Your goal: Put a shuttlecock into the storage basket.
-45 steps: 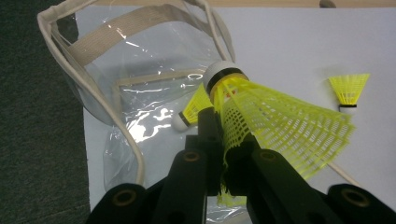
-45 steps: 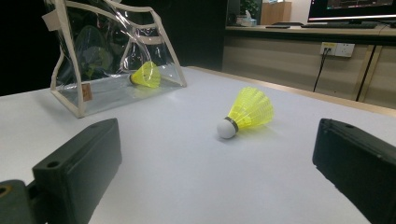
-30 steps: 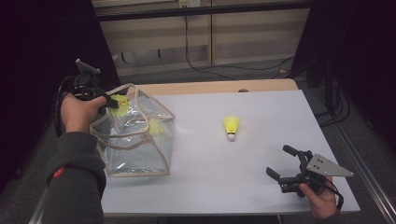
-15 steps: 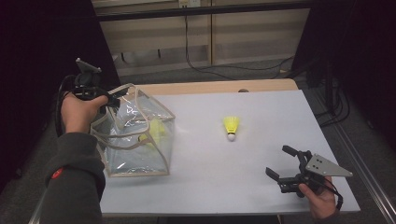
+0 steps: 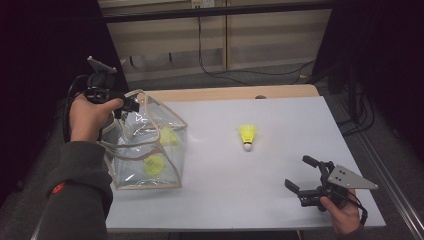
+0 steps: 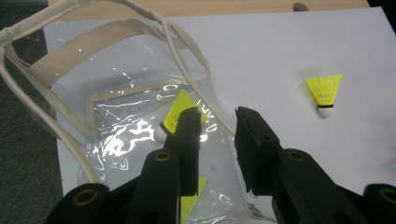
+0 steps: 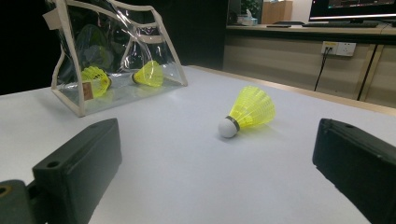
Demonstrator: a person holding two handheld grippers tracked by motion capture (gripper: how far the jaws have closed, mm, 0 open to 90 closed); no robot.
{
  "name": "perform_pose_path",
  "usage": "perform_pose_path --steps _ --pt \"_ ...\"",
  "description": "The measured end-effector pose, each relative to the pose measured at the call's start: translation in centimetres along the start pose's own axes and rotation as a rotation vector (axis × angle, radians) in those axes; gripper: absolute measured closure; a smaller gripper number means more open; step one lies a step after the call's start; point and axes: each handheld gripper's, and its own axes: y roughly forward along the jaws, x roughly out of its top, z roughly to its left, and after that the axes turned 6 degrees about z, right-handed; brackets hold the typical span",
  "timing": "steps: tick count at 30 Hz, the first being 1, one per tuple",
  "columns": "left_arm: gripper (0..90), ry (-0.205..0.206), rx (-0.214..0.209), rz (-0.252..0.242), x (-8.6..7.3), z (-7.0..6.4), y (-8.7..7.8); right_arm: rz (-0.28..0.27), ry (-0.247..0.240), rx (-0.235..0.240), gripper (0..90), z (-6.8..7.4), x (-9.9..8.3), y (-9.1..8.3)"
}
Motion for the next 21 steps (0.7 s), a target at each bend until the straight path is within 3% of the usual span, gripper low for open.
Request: perform_pose_path --steps 17,21 --pt "51.6 0.060 -0.116 -0.002 0.5 -3.4 -0.1 -0.001 -0.003 0.001 1.0 0.0 0.1 0.0" --pt "45.1 0.100 -0.129 -0.004 0.6 -4.6 0.1 -0.001 -0.004 0.000 1.0 0.0 0.1 0.0"
